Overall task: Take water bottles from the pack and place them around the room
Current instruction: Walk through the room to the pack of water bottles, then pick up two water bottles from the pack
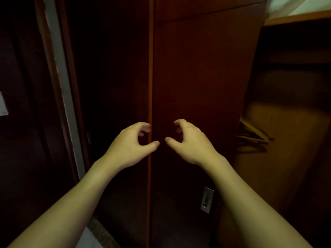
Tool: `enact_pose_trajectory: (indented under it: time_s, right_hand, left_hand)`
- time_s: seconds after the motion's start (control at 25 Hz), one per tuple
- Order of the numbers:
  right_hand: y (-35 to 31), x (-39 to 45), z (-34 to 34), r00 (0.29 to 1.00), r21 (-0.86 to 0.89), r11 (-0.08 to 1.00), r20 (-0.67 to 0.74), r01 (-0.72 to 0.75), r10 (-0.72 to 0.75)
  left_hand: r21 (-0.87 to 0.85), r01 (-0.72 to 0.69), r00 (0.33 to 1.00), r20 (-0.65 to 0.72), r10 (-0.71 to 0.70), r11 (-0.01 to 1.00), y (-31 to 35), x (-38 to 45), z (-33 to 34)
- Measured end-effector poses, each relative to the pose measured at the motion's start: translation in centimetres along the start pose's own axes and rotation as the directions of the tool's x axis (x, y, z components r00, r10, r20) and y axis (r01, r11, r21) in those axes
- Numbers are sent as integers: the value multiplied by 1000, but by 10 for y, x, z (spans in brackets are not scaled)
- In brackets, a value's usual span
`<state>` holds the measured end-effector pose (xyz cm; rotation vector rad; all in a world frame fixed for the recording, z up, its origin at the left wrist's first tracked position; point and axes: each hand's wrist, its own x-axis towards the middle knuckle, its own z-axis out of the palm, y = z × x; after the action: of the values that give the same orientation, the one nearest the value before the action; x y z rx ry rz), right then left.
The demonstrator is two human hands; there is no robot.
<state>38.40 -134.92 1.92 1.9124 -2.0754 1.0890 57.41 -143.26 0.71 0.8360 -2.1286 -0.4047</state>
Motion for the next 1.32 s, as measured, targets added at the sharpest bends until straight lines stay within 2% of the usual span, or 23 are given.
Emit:
enact_pose_trajectory:
  time_s: [0.16,0.32,0.52,0.68,0.84,0.92,1.12,1.32]
  right_hand:
    - [17,0,19,1000,24,1000,-2,-15,15]
    - [51,-25,81,997,52,998,-79,27,-23]
    - [154,-111,263,991,84,995,-126,46,-35]
    - [253,-192,437,990,150,988,-144,25,-4]
    - [337,-281,579,998,151,989,-65,10,0]
    - [370,-317,626,1000,147,989,-7,-13,14]
    - [410,-361,670,986,171,973,98,-154,138]
    - [434,-409,732,946,101,979,292,-175,139]
  left_hand:
    - [-12,16,1000,5,-16,1000,-10,0,19]
    - [-53,-5,995,-100,0,999,-51,-28,73]
    - [-28,-35,992,-121,31,999,-186,-140,231]
    - [-21,46,994,-99,-48,999,-332,-241,370]
    - [-15,118,992,-52,-119,993,-452,-339,484]
    - [-39,165,986,-18,-165,986,-489,-376,529]
    - [-30,243,968,77,-240,970,-520,-420,579]
    - [47,270,940,204,-274,962,-554,-484,625]
